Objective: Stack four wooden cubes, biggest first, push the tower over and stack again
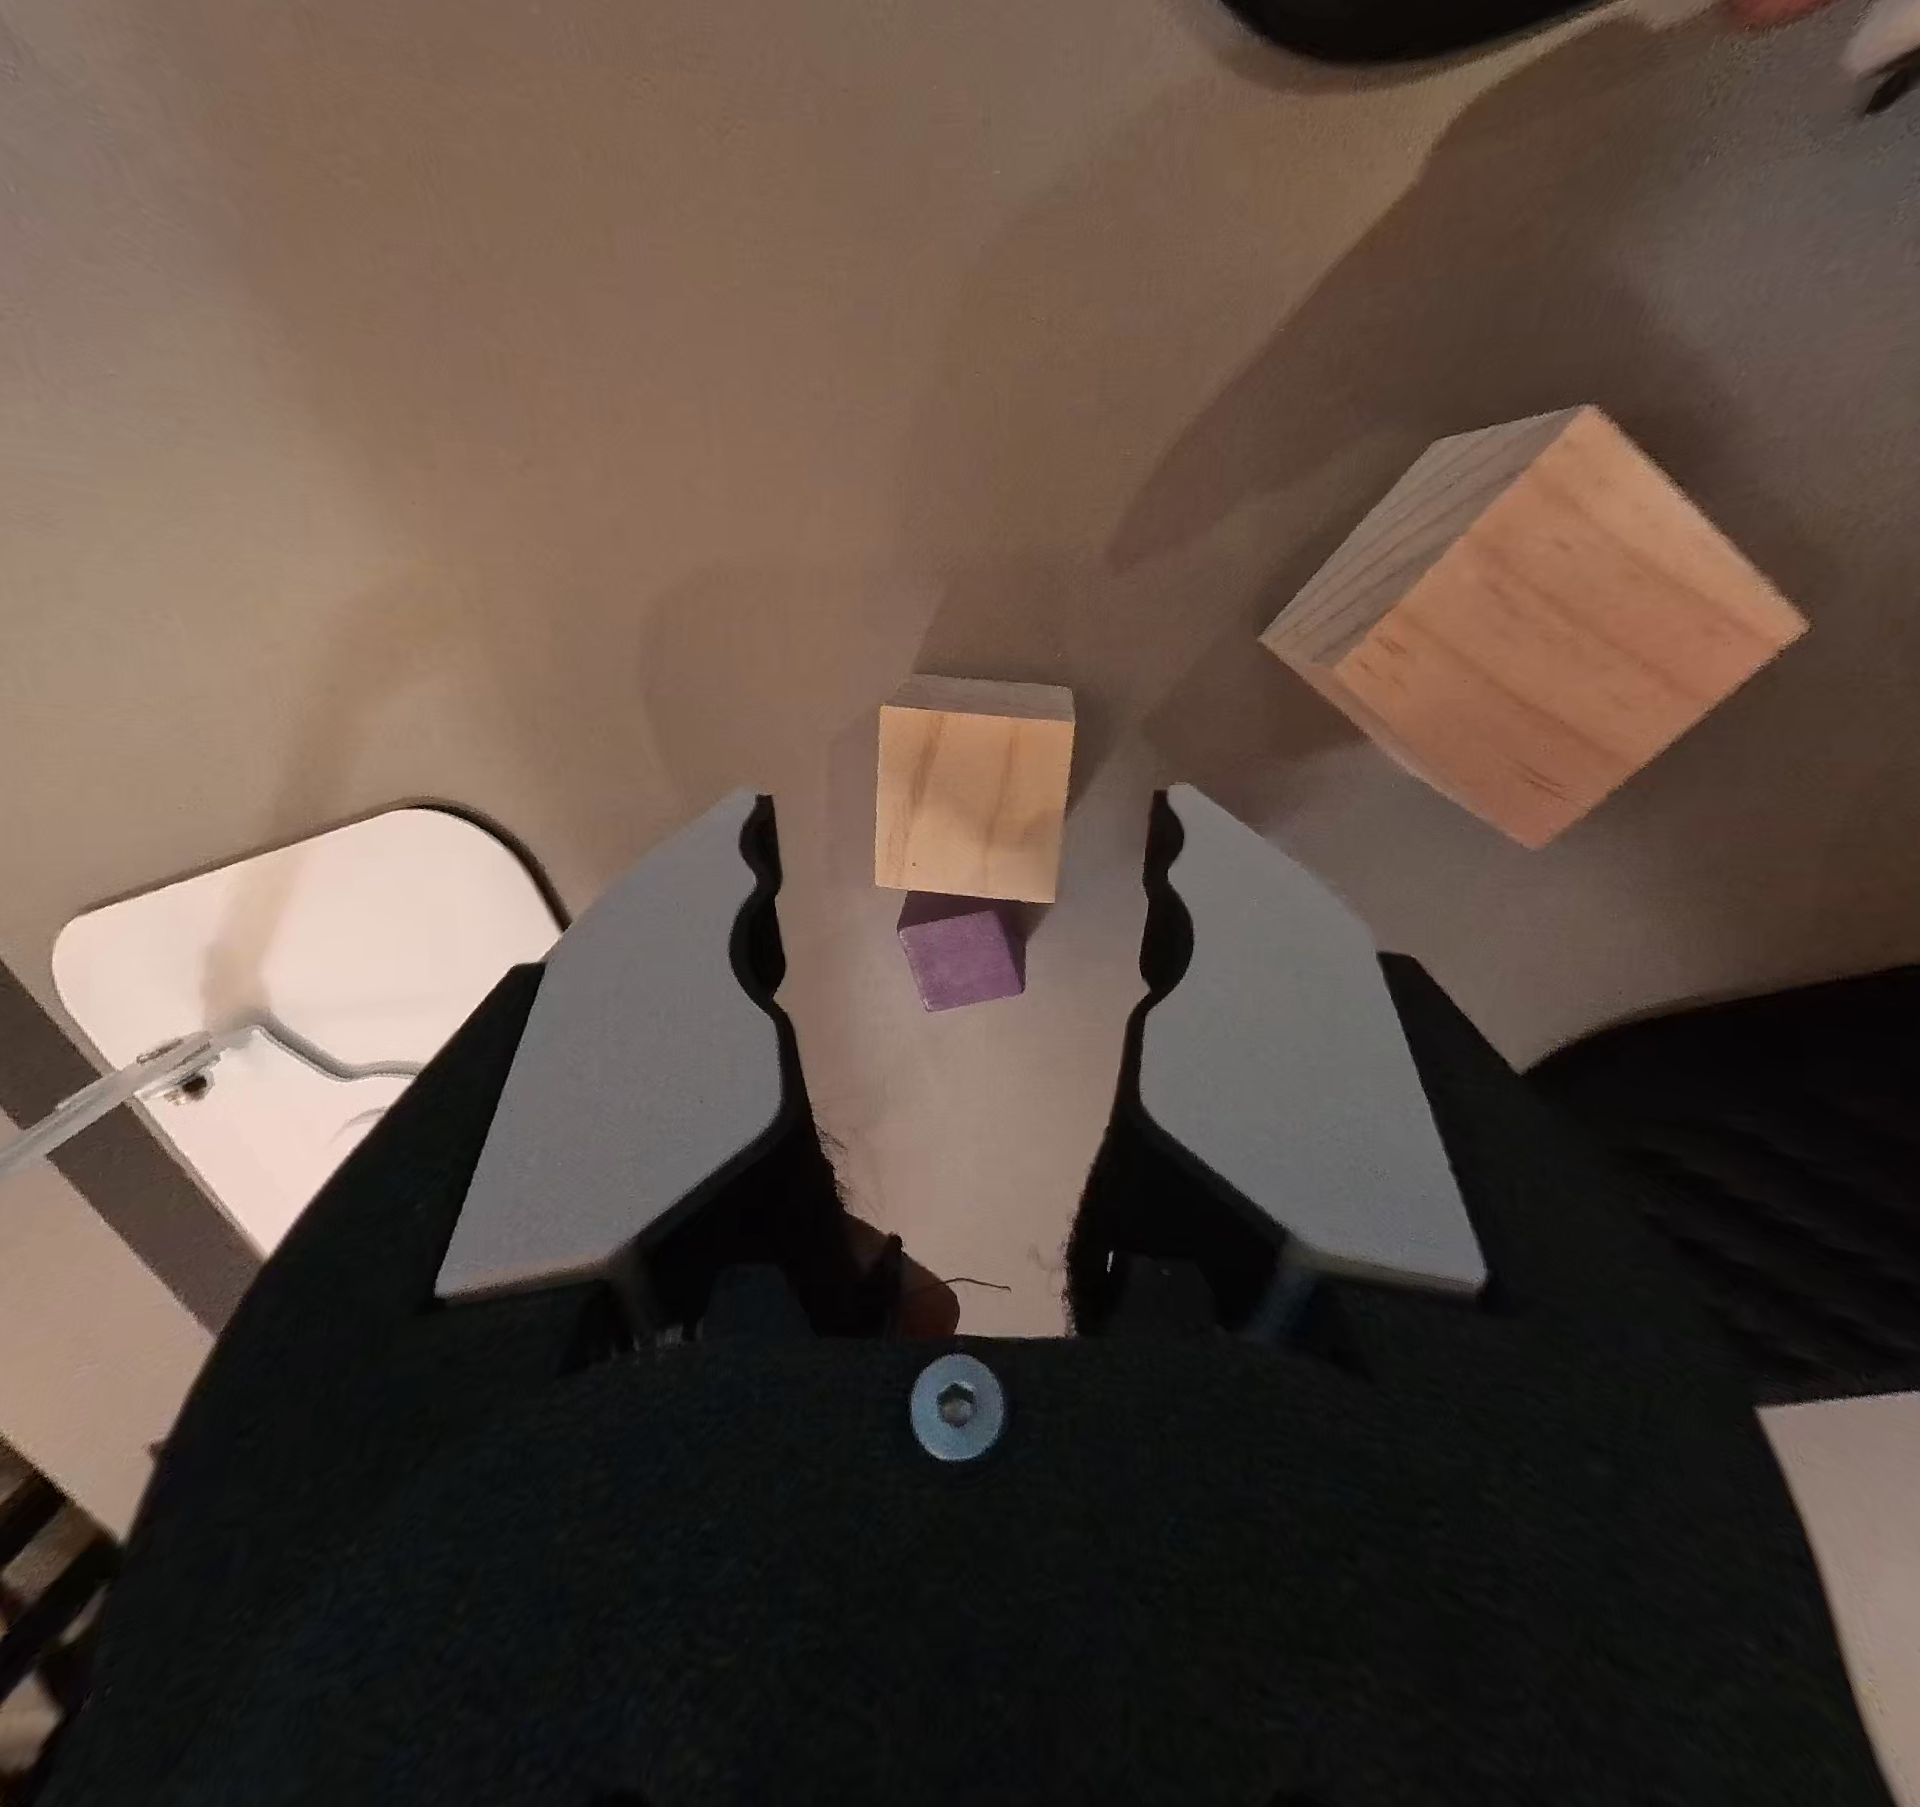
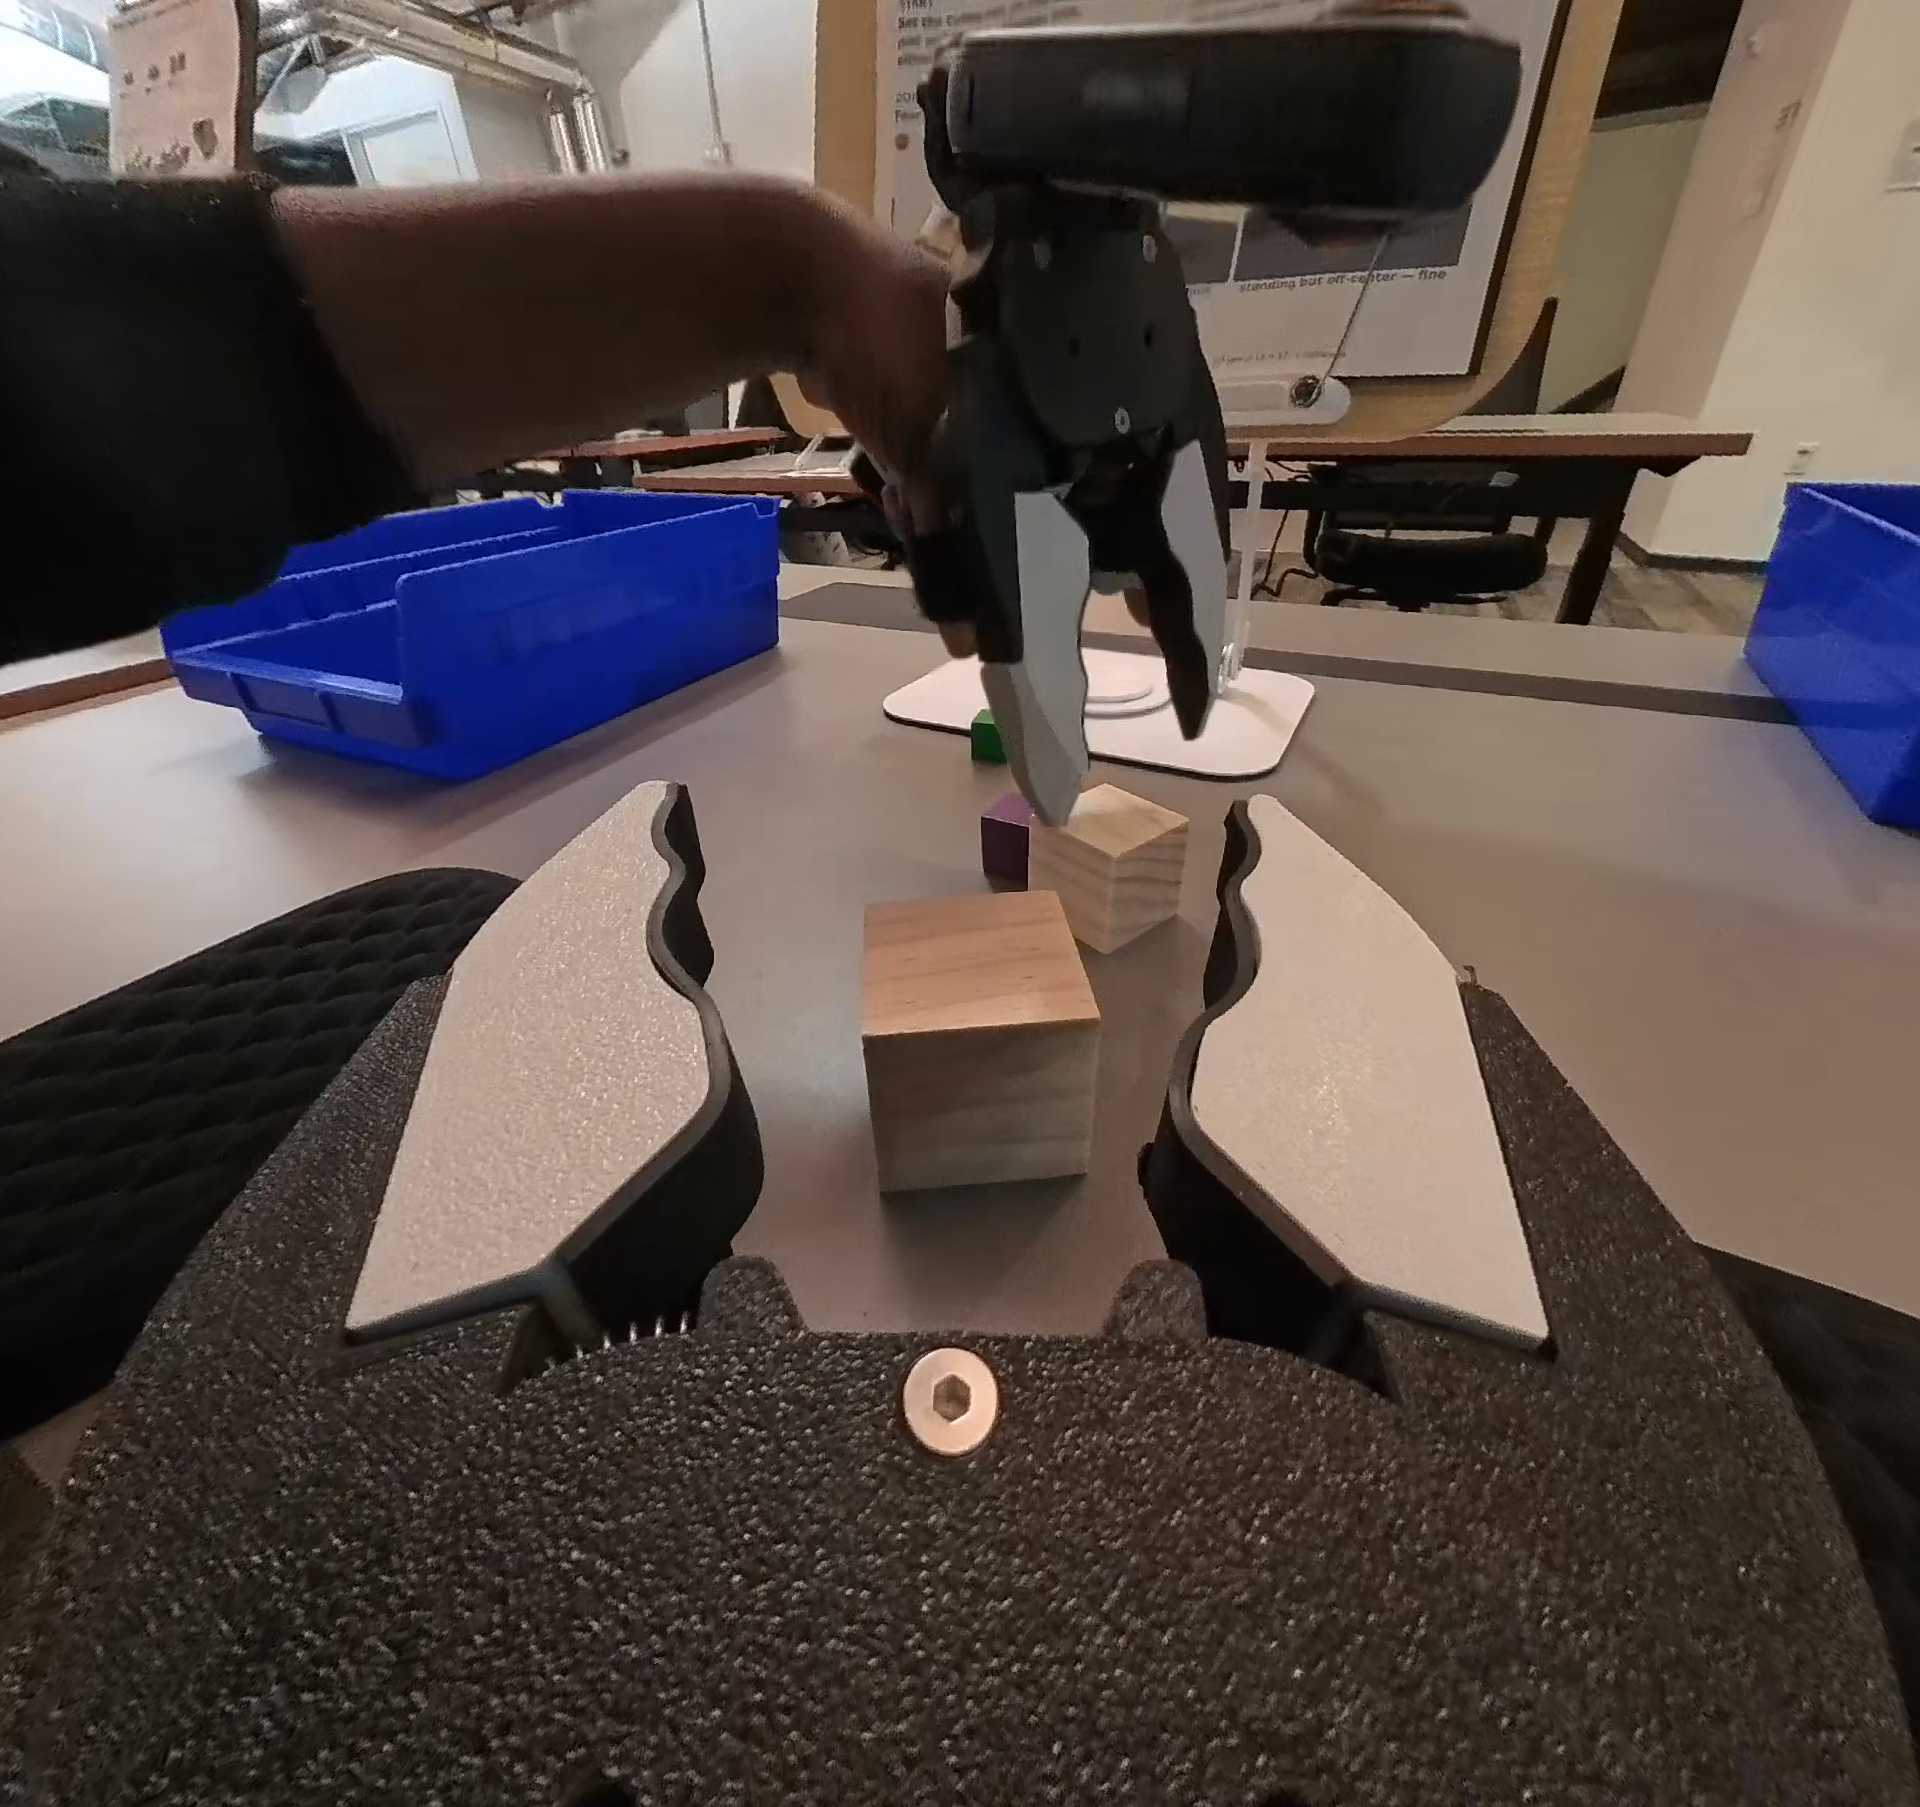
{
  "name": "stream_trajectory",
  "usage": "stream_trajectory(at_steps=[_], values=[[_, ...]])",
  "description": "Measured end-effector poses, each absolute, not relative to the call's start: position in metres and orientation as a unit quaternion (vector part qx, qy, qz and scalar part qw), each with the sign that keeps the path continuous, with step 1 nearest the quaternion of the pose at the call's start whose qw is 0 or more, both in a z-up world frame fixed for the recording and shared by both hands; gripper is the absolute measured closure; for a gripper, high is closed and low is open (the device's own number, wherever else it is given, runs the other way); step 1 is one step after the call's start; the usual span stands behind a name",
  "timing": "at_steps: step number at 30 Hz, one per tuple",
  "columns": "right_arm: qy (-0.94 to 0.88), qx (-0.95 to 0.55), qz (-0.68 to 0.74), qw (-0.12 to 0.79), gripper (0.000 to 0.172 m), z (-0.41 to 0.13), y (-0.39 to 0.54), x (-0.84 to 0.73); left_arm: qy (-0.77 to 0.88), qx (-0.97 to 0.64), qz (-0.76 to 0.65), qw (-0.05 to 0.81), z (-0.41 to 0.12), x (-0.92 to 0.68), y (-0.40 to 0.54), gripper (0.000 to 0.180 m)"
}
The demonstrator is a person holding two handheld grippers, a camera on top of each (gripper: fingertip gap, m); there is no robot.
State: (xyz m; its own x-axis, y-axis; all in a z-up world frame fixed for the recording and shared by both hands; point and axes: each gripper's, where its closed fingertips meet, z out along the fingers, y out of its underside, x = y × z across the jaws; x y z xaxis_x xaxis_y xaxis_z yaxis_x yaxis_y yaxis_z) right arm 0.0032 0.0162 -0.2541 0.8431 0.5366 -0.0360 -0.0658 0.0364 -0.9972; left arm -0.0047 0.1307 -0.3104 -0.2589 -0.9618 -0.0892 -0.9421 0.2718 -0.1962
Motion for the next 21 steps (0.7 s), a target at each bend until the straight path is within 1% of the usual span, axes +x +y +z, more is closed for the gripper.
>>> stream_trajectory(at_steps=[6,8,9,11,13,17,21], values=[[-0.177,-0.660,0.219,0.697,0.078,-0.254,0.016,0.003,0.801,-0.590,-0.035,0.090,-0.329,-0.006,0.136,0.120],[-0.178,-0.660,0.218,0.697,0.078,-0.254,0.016,0.003,0.805,-0.587,-0.035,0.084,-0.334,-0.008,0.136,0.129],[-0.178,-0.660,0.218,0.697,0.078,-0.254,0.016,0.003,0.809,-0.581,-0.037,0.074,-0.337,-0.010,0.134,0.139],[-0.179,-0.662,0.217,0.695,0.078,-0.255,0.017,0.002,0.816,-0.572,-0.036,0.070,-0.336,-0.012,0.133,0.140],[-0.178,-0.663,0.218,0.694,0.078,-0.255,0.017,0.002,0.821,-0.565,-0.040,0.071,-0.327,-0.013,0.130,0.140],[-0.176,-0.664,0.223,0.692,0.078,-0.255,0.018,0.002,0.836,-0.533,-0.087,0.094,-0.288,-0.008,0.113,0.140],[-0.180,-0.665,0.222,0.690,0.078,-0.256,0.018,0.001,0.882,-0.443,-0.130,0.091,-0.265,-0.004,0.076,0.140]])
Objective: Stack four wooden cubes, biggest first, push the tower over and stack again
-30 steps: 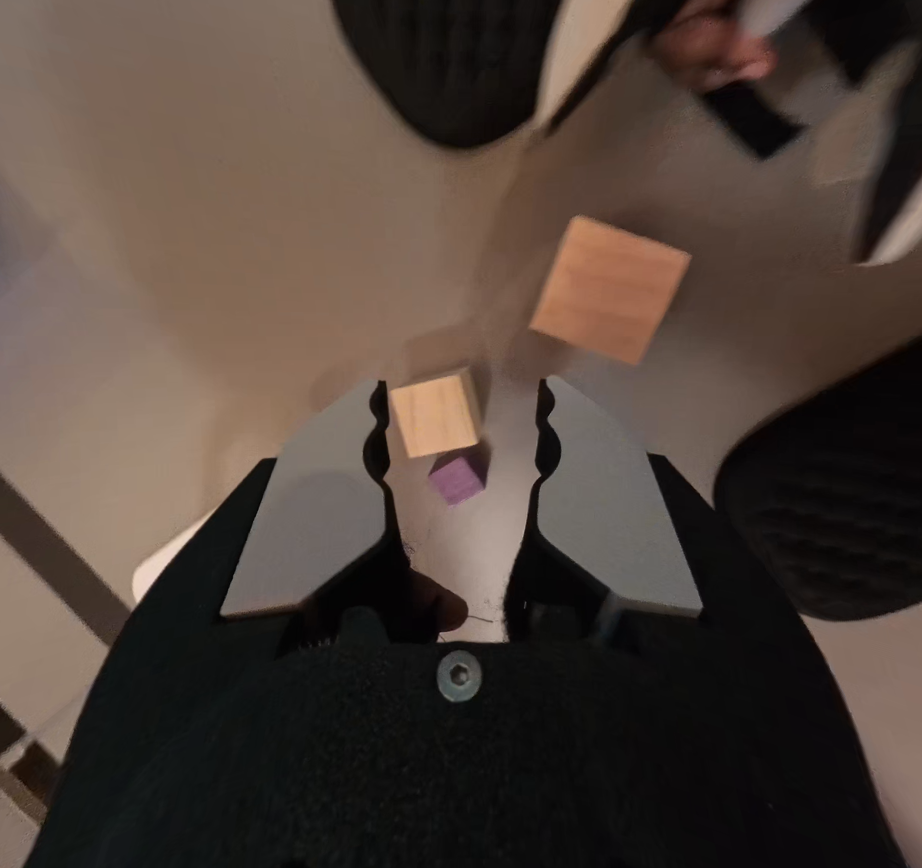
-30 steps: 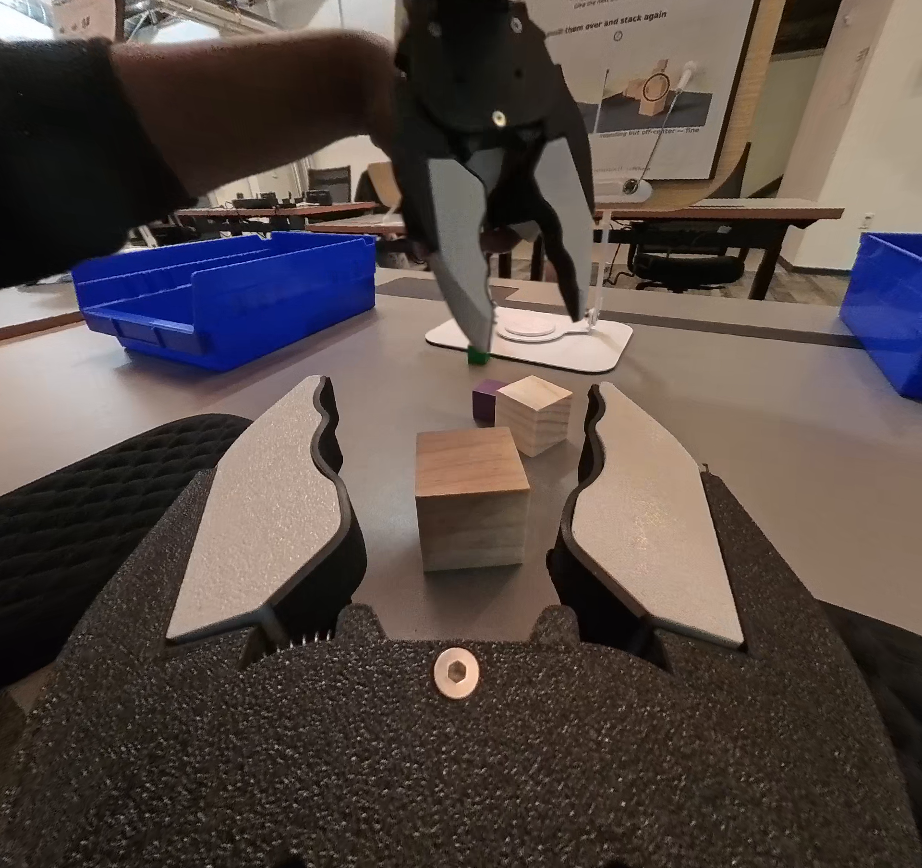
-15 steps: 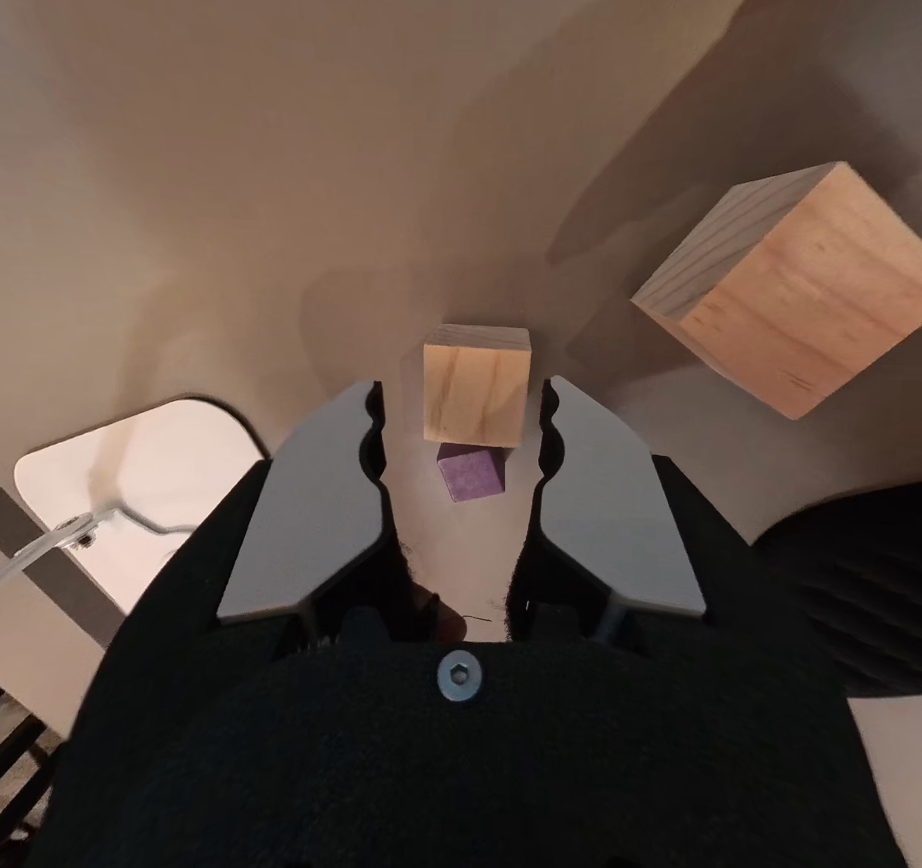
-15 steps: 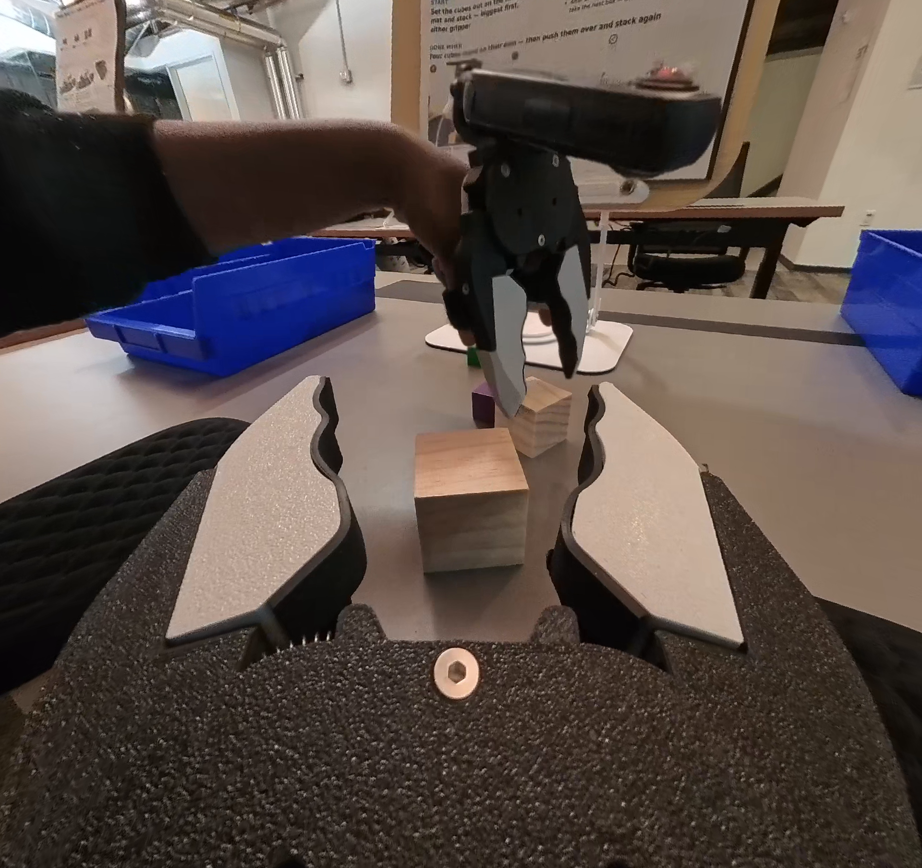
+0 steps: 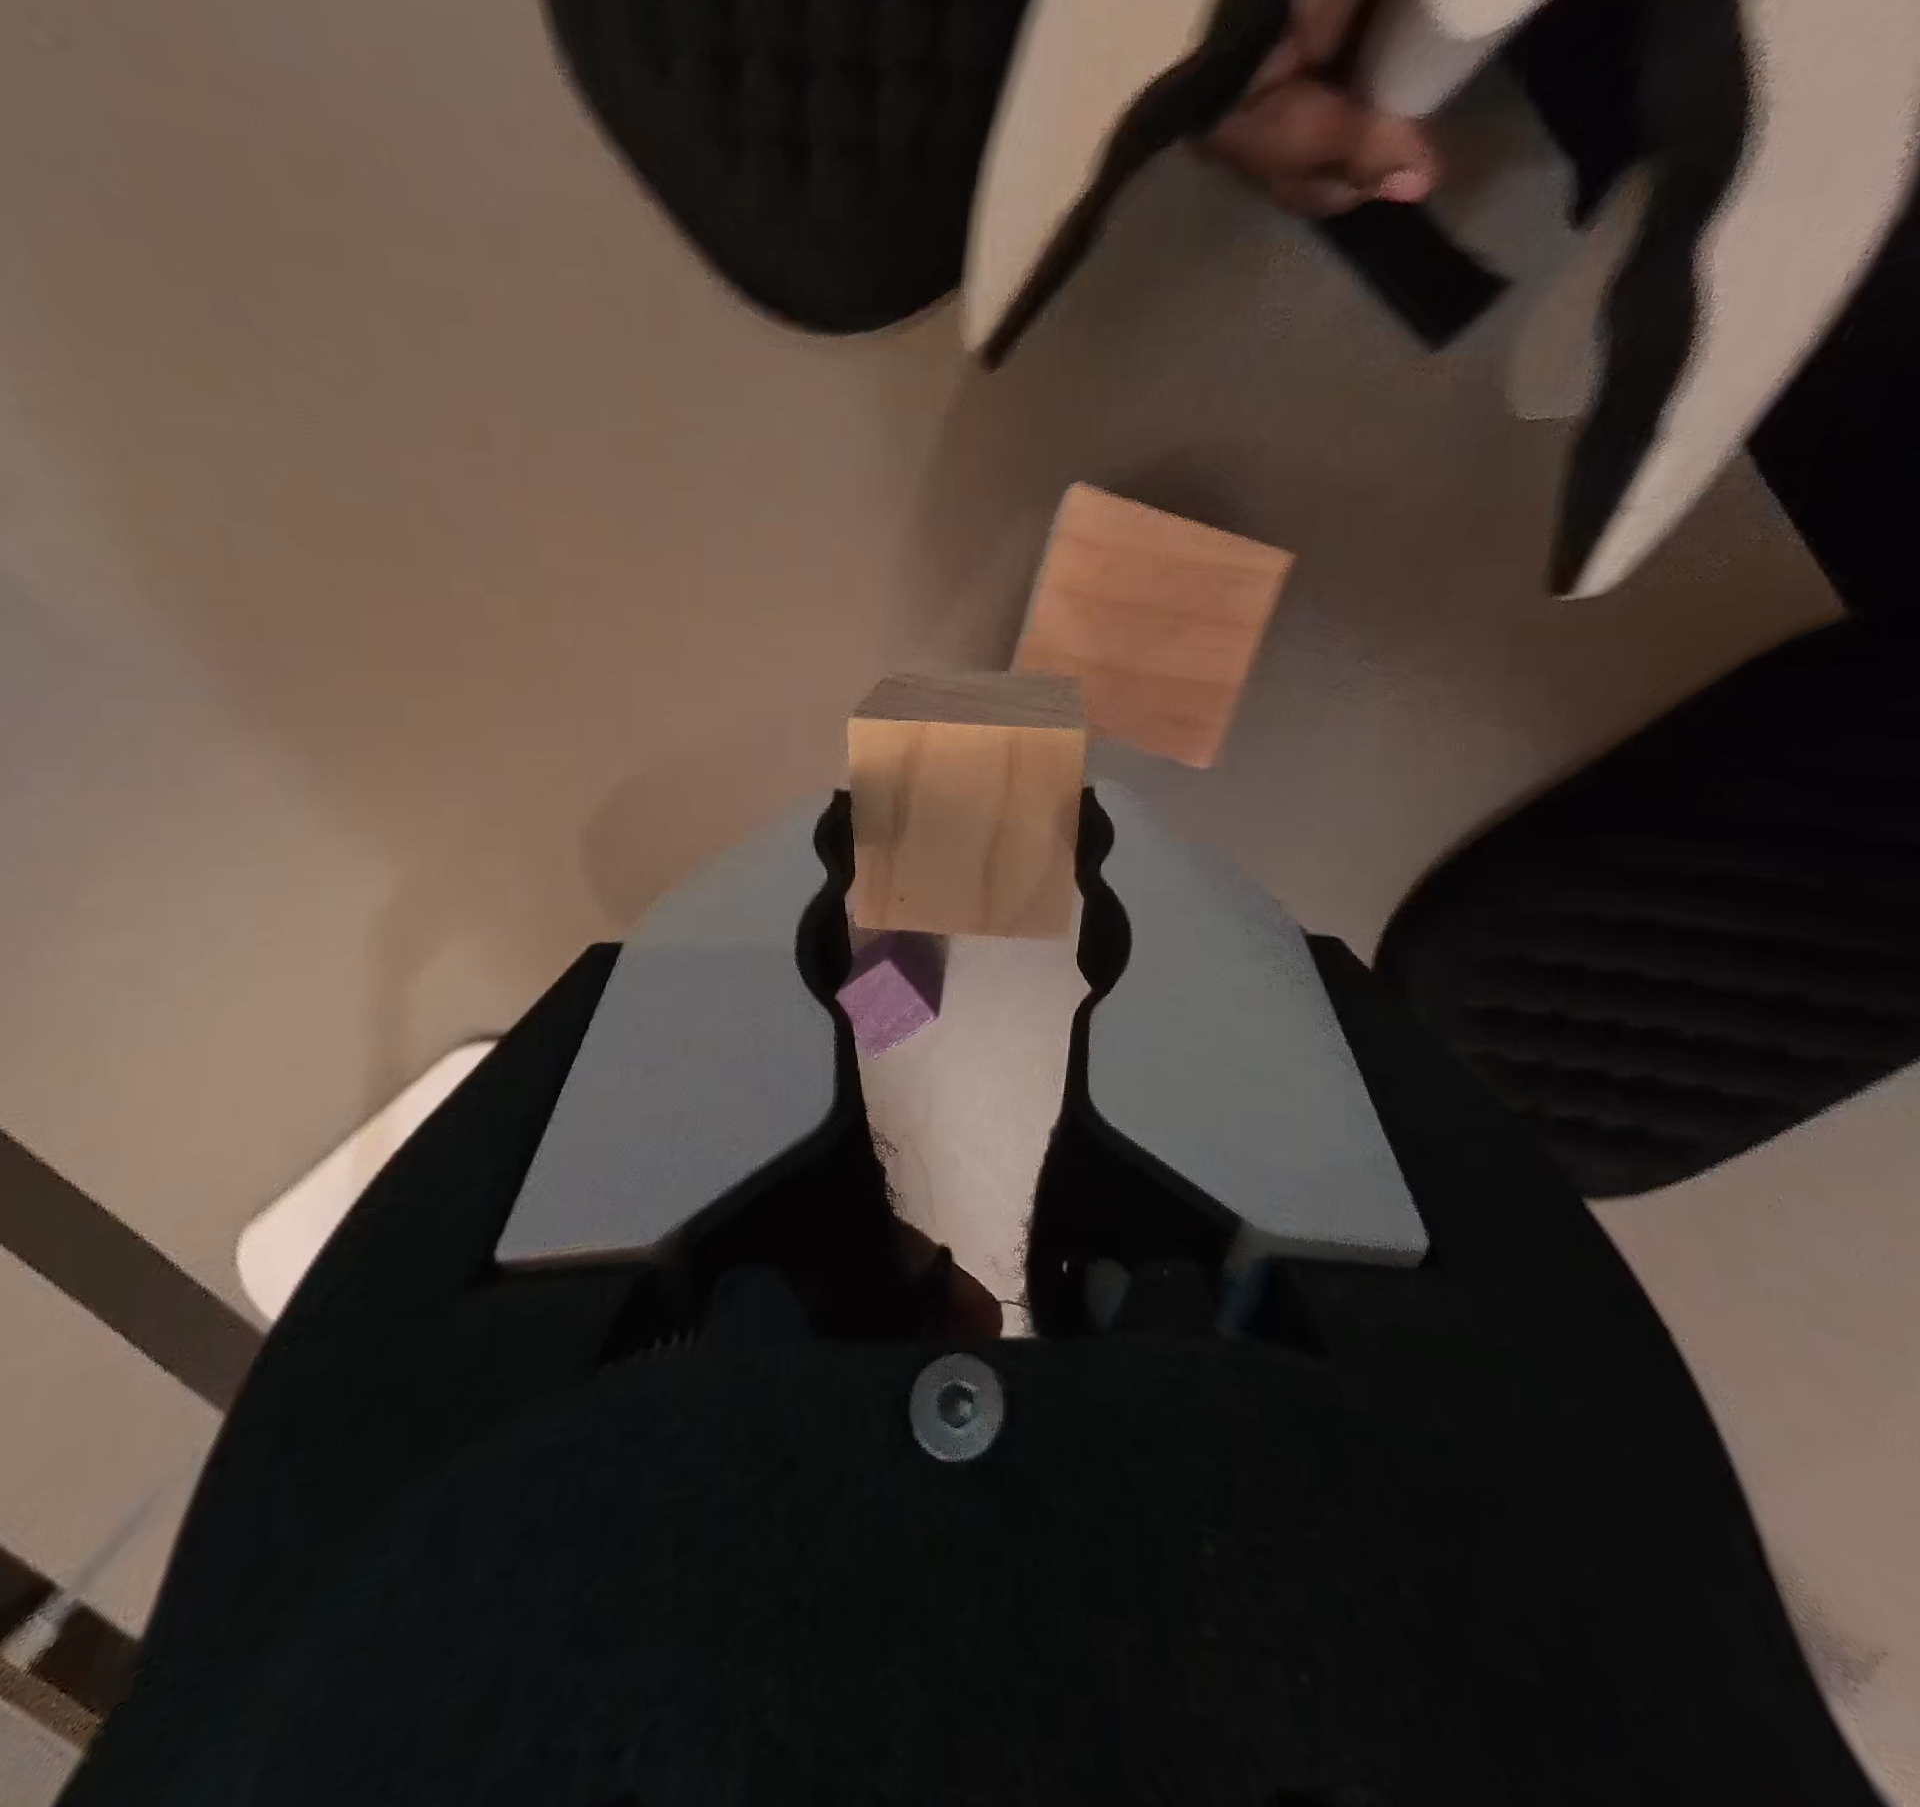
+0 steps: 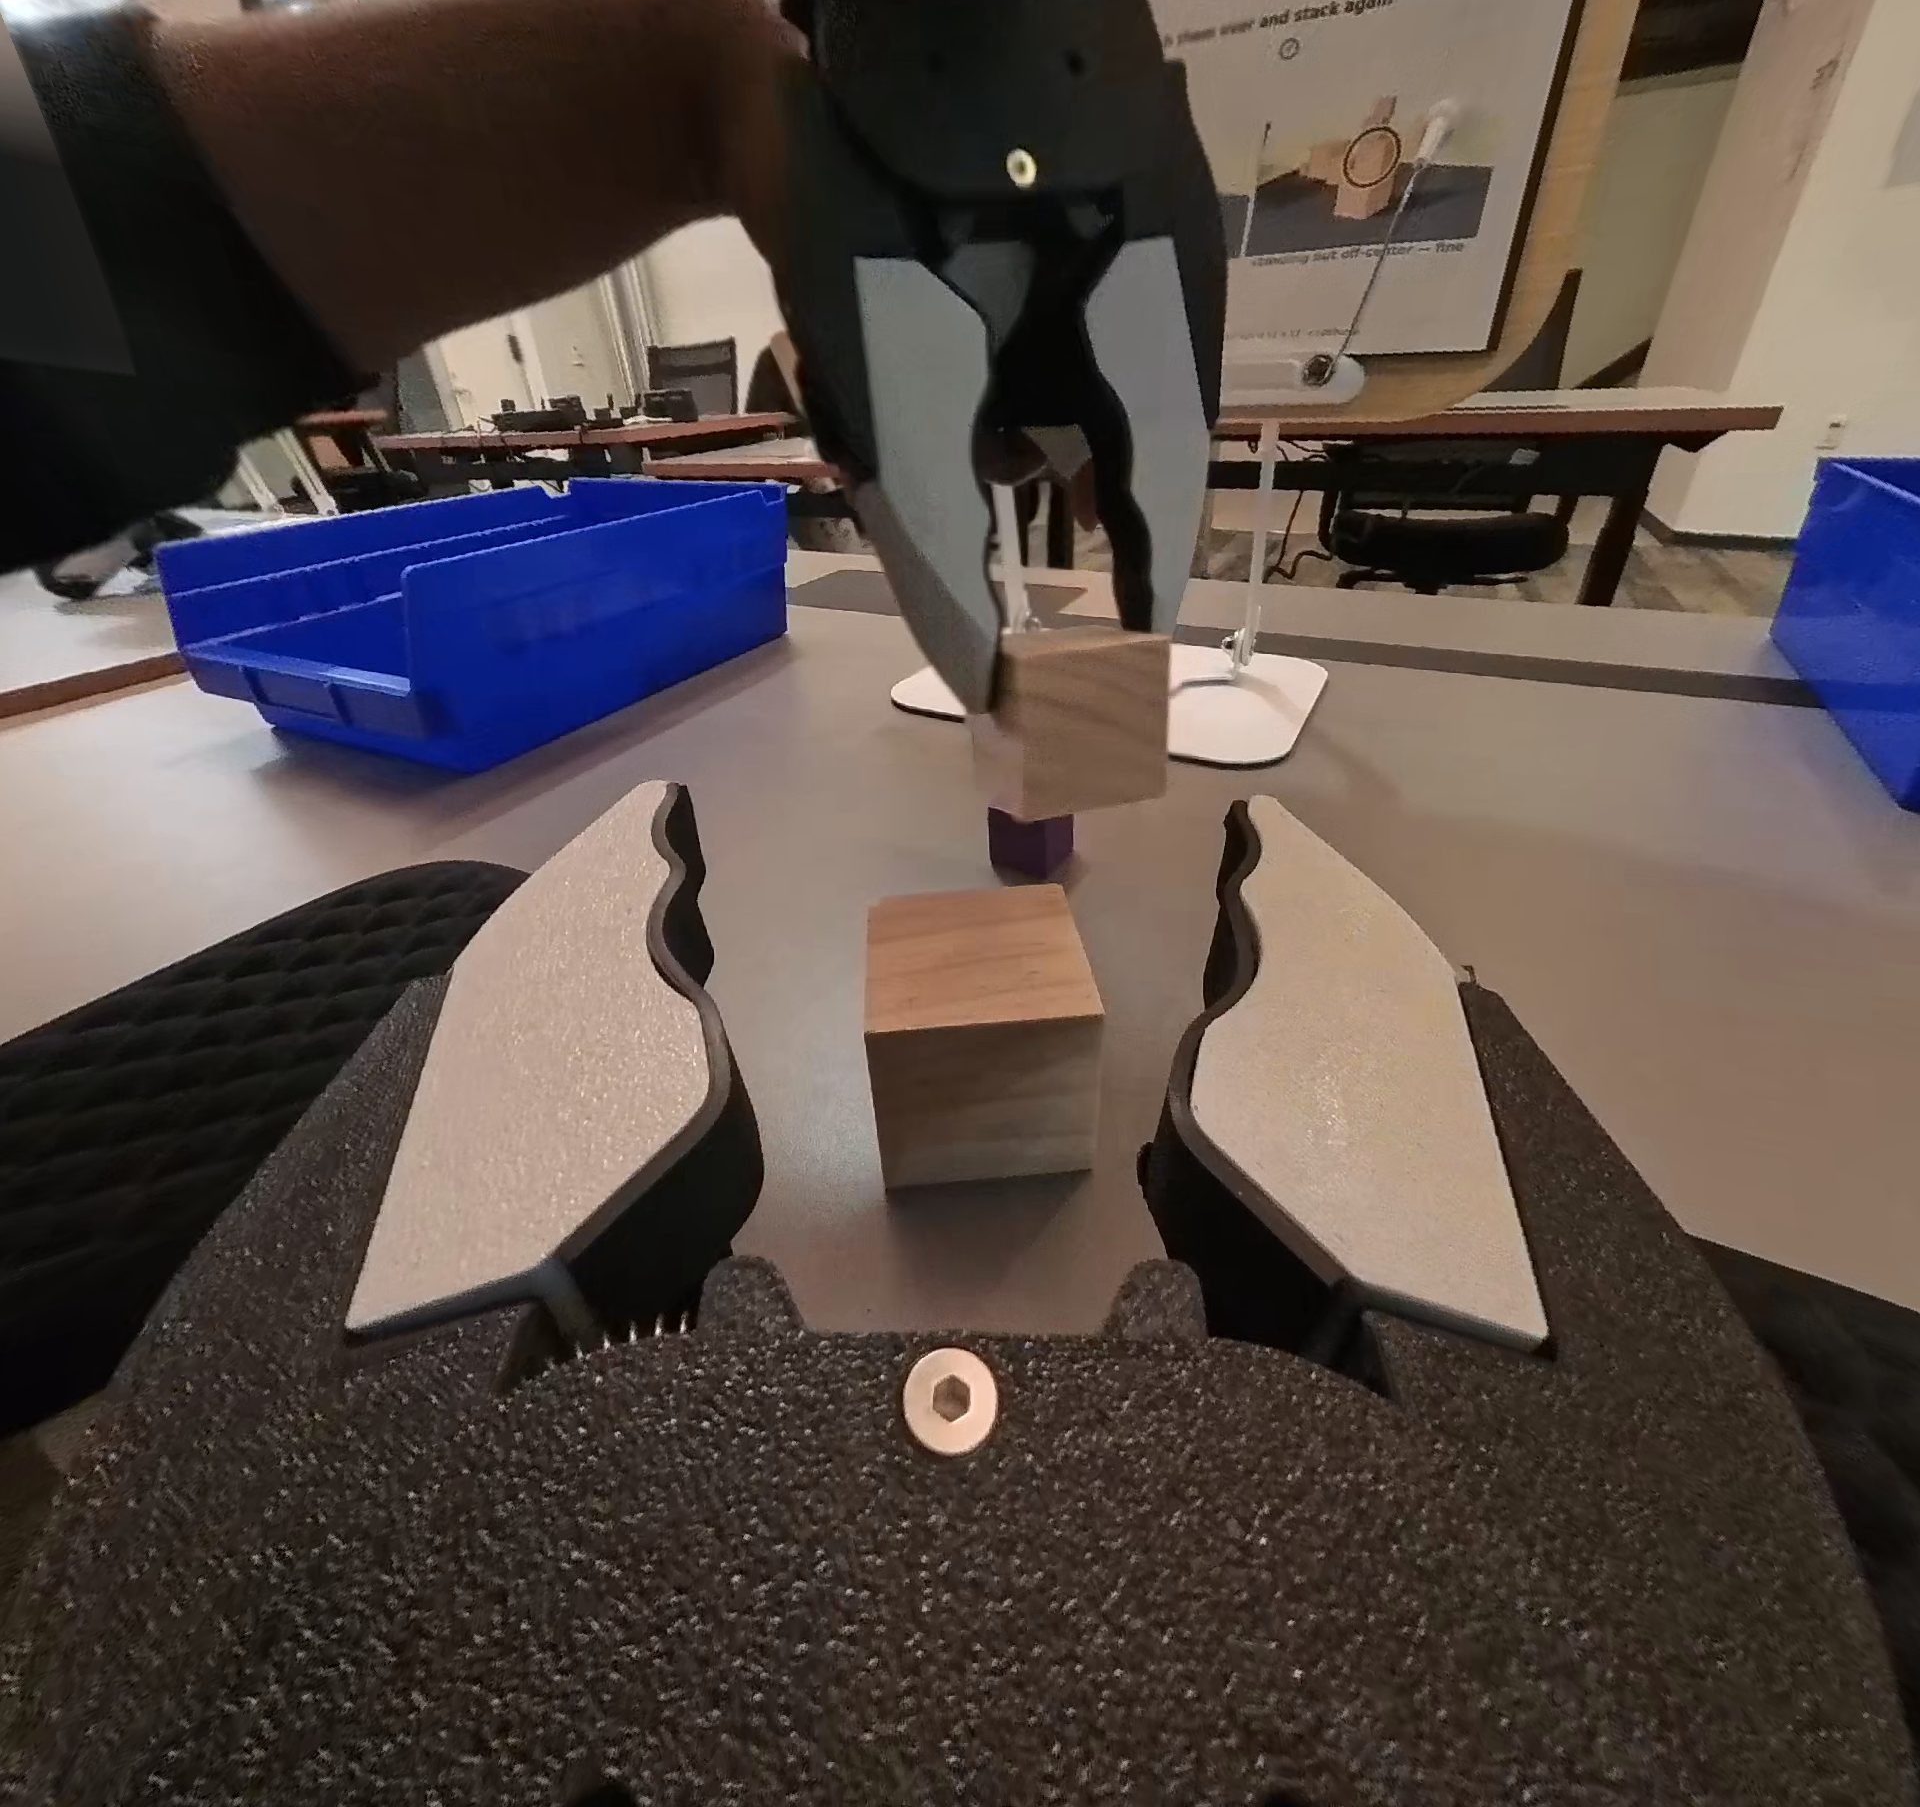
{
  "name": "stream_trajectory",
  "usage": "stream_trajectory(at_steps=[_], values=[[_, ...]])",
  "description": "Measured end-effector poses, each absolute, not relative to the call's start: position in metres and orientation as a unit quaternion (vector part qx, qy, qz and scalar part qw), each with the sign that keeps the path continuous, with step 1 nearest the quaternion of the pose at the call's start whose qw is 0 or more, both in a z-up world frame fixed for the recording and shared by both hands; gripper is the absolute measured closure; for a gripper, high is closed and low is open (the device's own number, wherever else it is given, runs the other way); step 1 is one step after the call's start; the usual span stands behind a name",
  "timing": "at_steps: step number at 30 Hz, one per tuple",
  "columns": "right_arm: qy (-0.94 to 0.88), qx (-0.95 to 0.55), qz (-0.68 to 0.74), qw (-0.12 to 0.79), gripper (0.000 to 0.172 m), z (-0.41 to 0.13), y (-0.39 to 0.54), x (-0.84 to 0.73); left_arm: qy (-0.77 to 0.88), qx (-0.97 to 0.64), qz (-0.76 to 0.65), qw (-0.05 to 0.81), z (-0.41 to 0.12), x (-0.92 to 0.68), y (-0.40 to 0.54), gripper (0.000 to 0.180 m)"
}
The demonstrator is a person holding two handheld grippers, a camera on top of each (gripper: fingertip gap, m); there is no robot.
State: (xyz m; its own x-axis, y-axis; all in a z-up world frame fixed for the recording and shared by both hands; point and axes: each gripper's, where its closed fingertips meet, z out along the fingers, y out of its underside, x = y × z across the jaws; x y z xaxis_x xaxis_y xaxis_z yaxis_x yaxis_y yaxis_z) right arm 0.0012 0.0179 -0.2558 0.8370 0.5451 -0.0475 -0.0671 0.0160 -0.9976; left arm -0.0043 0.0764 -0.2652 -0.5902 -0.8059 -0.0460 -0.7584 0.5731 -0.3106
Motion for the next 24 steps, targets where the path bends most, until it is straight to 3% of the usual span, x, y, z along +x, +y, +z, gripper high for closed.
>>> stream_trajectory(at_steps=[6,24], values=[[-0.177,-0.663,0.220,0.694,0.077,-0.255,0.018,0.002,0.924,-0.362,-0.096,0.078,-0.275,-0.004,0.047,0.140],[-0.177,-0.662,0.222,0.694,0.078,-0.254,0.017,0.001,0.924,-0.364,-0.099,0.060,-0.285,-0.004,0.029,0.133]])
